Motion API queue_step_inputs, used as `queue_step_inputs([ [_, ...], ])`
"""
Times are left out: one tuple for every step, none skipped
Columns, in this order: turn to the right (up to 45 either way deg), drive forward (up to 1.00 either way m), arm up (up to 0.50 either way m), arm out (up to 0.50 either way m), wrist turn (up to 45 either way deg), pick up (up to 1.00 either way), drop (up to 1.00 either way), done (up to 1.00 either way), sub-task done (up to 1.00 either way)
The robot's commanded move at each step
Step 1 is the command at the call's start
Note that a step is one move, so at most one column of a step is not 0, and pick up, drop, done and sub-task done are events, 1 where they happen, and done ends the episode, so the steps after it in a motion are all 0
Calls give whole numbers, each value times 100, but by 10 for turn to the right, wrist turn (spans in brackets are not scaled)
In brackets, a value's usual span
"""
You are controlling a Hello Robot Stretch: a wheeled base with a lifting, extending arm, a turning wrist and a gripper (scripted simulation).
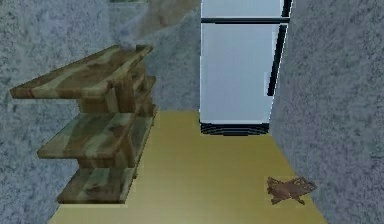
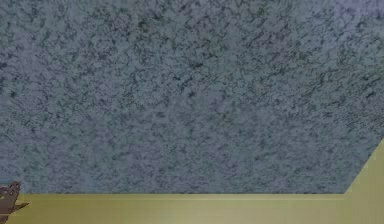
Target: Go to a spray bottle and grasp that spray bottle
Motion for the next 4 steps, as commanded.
queue_step_inputs([
  [-300,0,0,0,0,0,0,0,0],
  [0,25,0,0,0,0,0,0,0],
  [-450,0,0,0,0,0,0,0,0],
  [-450,0,0,0,0,0,0,0,0],
])
